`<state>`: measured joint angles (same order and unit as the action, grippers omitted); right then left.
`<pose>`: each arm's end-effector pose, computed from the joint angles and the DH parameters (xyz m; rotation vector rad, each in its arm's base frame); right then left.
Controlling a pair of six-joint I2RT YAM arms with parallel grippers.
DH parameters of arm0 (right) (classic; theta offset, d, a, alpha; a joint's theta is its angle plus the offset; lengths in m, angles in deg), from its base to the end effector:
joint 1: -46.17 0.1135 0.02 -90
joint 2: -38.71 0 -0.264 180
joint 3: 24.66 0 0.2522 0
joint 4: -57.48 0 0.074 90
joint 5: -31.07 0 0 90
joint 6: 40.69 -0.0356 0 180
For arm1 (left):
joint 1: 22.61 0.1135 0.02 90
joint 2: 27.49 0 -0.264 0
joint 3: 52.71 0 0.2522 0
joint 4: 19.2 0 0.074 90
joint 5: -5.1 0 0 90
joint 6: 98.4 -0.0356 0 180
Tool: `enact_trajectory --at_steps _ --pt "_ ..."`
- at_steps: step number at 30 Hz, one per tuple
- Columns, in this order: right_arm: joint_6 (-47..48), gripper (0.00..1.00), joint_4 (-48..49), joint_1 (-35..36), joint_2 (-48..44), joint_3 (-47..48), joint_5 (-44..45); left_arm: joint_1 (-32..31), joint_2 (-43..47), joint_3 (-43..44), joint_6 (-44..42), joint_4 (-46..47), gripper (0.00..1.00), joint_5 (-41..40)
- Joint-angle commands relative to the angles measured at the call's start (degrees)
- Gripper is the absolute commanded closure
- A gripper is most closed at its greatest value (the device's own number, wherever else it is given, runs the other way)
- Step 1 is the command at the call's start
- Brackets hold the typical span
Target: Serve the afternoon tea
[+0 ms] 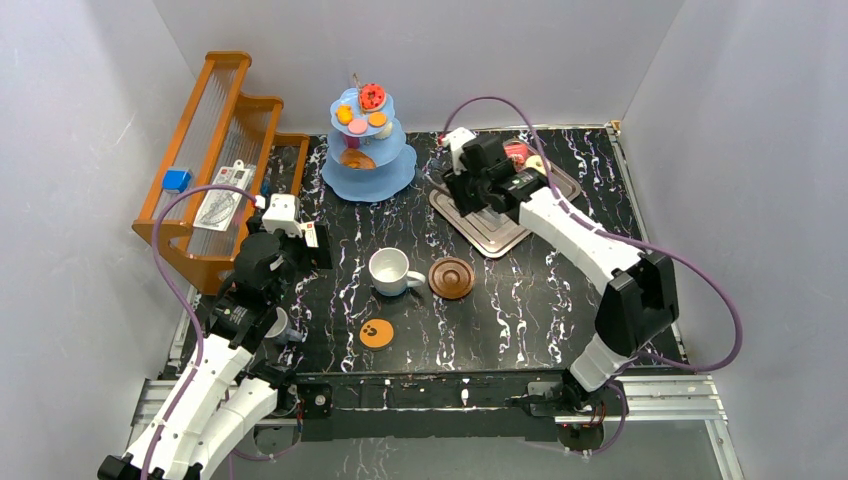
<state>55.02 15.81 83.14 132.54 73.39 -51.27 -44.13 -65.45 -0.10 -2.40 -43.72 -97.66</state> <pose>0.3032 0.2223 0.3290 -0.7397 2.0951 0.1522 0.1545 -0.0525 0.3210 0.0725 1.7399 -0.1585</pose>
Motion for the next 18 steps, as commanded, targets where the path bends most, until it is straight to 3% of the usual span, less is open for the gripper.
enact_trajectory --at_steps 1,10,18 --pt "-9.54 0.49 -2.61 -5.3 -4.2 -2.22 4.49 -0.28 0.51 1.55 0.31 0.51 0.02 0.69" --pt "-14.06 0.47 -7.16 -12.9 -5.79 -7.13 8.18 -0.28 0.59 1.58 0.59 0.62 0.02 1.85" --pt "-11.74 0.46 -1.67 -15.68 -7.12 -12.55 3.74 -0.28 0.38 1.65 0.77 0.74 0.02 2.62"
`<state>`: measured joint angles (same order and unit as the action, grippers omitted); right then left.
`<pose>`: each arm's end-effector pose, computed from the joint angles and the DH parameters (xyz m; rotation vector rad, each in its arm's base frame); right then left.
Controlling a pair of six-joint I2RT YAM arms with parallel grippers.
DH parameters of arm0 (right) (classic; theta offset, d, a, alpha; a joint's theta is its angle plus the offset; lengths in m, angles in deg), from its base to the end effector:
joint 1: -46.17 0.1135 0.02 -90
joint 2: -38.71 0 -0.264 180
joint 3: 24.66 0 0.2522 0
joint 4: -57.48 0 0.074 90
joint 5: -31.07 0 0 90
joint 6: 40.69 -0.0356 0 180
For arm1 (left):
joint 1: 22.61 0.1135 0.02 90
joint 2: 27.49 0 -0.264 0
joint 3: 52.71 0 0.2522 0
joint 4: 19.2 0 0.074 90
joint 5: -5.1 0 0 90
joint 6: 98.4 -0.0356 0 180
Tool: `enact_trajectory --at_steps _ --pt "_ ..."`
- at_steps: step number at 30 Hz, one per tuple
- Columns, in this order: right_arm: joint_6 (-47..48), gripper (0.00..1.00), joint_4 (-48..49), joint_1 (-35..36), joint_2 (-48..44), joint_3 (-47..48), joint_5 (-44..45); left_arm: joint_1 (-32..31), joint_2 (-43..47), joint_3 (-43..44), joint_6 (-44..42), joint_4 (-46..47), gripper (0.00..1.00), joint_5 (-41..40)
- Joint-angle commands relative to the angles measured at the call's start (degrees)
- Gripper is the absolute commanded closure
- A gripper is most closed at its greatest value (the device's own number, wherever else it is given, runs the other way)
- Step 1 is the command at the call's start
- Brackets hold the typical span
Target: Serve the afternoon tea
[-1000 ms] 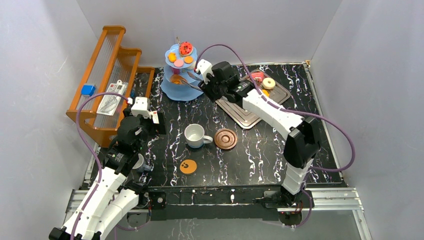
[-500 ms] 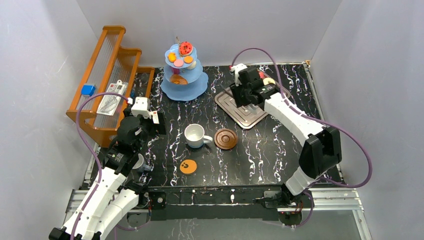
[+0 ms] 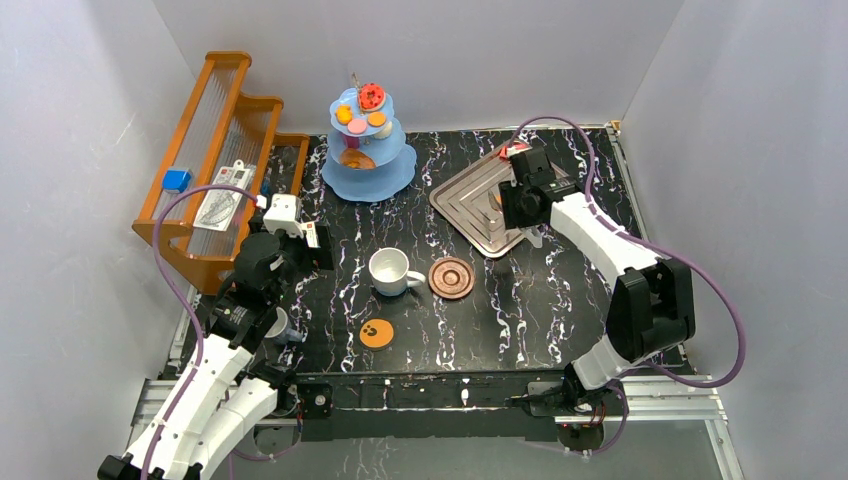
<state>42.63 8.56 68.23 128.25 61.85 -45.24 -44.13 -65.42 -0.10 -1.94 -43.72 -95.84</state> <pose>0.3152 0.1186 0.2786 -0.2265 2.4329 -0.0750 0.1542 -0.0535 0.3211 0.0889 1.7410 -0.1920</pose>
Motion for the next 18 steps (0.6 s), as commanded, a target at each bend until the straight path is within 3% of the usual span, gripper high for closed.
enact_trajectory --at_steps 1,18 --pt "0.21 0.45 5.24 -0.87 -2.42 -1.03 -2.24 -0.28 0.34 1.67 0.31 0.74 0.02 0.83" --pt "-0.68 0.45 6.81 -1.51 1.03 -2.71 1.21 -0.28 0.58 1.6 0.25 0.74 0.02 0.4"
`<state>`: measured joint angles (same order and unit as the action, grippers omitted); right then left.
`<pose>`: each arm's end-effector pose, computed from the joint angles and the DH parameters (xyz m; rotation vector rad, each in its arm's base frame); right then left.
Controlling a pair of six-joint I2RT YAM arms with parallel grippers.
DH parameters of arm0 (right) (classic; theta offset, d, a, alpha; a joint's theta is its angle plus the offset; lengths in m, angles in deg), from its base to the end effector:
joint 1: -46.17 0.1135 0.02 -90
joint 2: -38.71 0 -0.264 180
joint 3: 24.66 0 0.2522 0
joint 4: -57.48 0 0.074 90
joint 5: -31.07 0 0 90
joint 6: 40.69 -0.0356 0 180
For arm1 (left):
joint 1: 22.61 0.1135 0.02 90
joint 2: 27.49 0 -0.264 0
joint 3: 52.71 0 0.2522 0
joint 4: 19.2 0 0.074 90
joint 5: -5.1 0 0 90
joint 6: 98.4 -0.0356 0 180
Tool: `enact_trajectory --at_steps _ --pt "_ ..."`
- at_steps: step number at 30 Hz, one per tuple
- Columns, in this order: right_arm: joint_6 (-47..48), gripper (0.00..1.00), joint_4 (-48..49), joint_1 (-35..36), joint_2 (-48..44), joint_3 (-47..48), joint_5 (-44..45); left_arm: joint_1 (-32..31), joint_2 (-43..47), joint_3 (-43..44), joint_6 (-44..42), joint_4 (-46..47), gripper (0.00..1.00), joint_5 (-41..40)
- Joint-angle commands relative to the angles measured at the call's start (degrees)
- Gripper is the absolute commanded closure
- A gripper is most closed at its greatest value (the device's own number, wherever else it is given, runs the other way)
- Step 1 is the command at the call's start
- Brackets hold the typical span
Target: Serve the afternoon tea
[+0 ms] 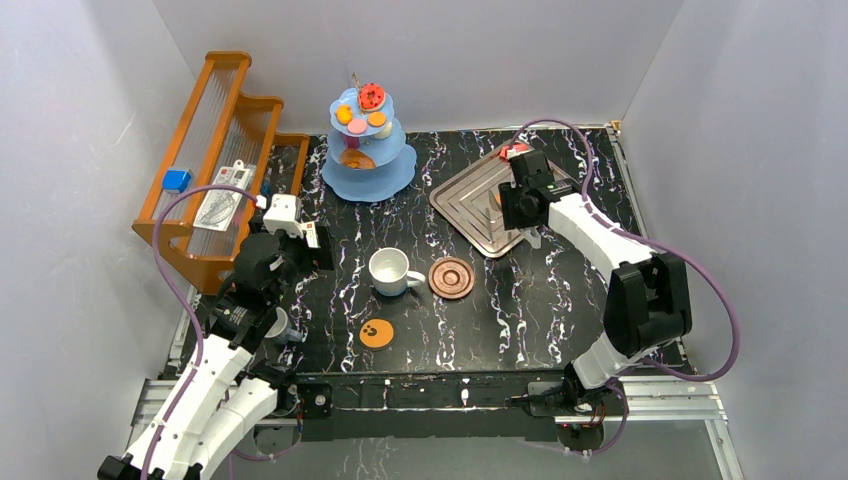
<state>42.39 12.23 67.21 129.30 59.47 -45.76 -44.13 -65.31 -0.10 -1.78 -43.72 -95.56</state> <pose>0.3209 0.1147 0.2638 -0.2028 2.4334 -0.0687 0.1538 -0.0536 0.3213 0.0897 1.7395 -0.1988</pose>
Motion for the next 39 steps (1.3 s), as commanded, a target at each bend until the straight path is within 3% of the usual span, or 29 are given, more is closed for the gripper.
enact_trajectory --at_steps 1,11,27,39 --pt "-0.46 0.45 3.34 -0.55 0.02 -0.52 1.42 -0.28 0.47 1.66 0.07 0.72 0.02 0.04" --pt "-0.63 0.47 5.58 -0.93 1.71 -2.07 -1.45 -0.28 0.58 1.53 0.11 0.67 0.02 -0.82" --pt "-0.8 0.6 2.92 -0.71 0.95 0.56 0.56 -0.32 0.97 1.4 0.08 0.48 0.02 -1.74" --pt "-2.25 0.6 2.9 -0.09 -2.48 2.49 -2.21 -0.28 0.69 1.49 0.08 0.39 0.02 -1.52"
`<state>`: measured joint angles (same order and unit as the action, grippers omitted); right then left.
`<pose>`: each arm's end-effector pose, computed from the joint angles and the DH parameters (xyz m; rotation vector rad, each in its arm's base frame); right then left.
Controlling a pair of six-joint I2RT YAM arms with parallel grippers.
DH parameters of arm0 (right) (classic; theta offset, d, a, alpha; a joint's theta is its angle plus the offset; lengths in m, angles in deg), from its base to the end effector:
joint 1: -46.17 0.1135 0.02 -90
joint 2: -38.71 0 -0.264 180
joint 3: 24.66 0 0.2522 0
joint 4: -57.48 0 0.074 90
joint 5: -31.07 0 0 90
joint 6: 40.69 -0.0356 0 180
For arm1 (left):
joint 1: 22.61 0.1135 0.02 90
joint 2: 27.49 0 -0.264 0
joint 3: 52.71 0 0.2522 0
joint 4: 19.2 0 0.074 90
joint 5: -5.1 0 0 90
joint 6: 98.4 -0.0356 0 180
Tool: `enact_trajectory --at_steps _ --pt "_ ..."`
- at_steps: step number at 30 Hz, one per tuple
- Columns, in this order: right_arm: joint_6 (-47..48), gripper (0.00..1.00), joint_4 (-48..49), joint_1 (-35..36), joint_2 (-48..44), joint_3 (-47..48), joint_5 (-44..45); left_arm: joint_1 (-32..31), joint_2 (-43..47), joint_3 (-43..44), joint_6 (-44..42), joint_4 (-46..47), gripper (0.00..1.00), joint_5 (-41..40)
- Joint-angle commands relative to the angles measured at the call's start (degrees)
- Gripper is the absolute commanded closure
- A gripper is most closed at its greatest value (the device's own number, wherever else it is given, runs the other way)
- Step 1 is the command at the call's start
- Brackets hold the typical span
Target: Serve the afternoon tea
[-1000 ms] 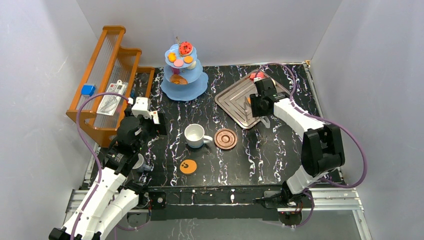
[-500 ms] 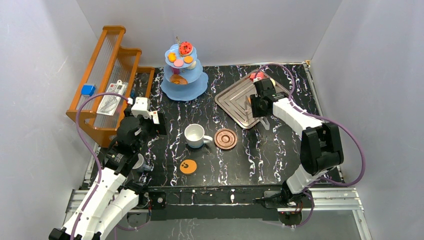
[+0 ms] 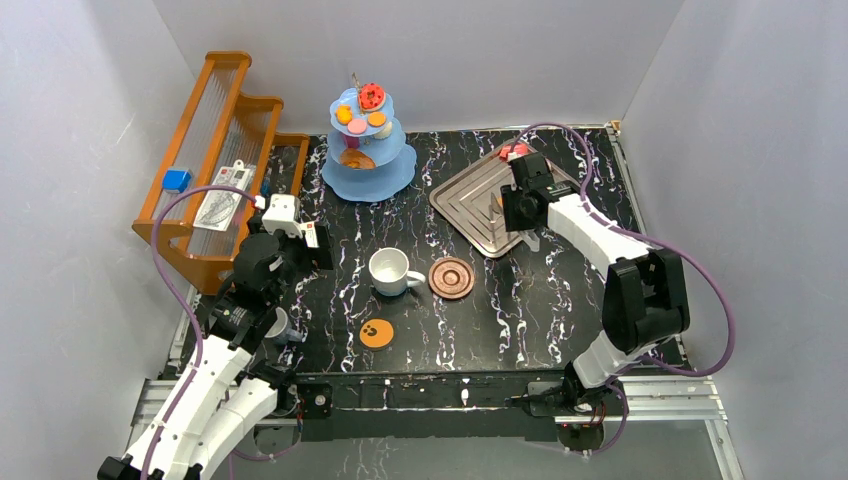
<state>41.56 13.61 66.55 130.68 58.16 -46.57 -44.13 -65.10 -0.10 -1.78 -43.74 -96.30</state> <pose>0.3247 0.1125 0.2503 -0.1824 2.4601 -0.0586 0.1532 -0.0528 0.3218 0.0795 1.7358 -0.1885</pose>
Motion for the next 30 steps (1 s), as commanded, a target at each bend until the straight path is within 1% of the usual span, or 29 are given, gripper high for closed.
enact_trajectory --at_steps 1,5,14,24,30 --pt "-1.44 0.6 1.85 0.76 -4.2 3.88 -1.66 -0.28 0.51 1.49 0.08 0.41 0.02 -0.75" --pt "-1.55 0.6 2.99 1.01 -4.75 4.75 -2.01 -0.28 0.54 1.58 0.09 0.39 0.02 -0.74" --pt "-2.63 0.61 5.43 4.21 -3.16 11.6 -3.99 -0.28 0.45 1.59 -0.11 0.42 0.02 -0.76" --pt "-2.45 0.62 10.69 12.1 3.27 20.72 -3.39 -0.28 0.84 1.62 -0.19 0.4 0.02 -1.0" --pt "-1.84 0.62 12.18 16.27 9.2 26.78 -2.37 -0.28 1.81 1.5 -0.2 0.3 0.02 -1.67"
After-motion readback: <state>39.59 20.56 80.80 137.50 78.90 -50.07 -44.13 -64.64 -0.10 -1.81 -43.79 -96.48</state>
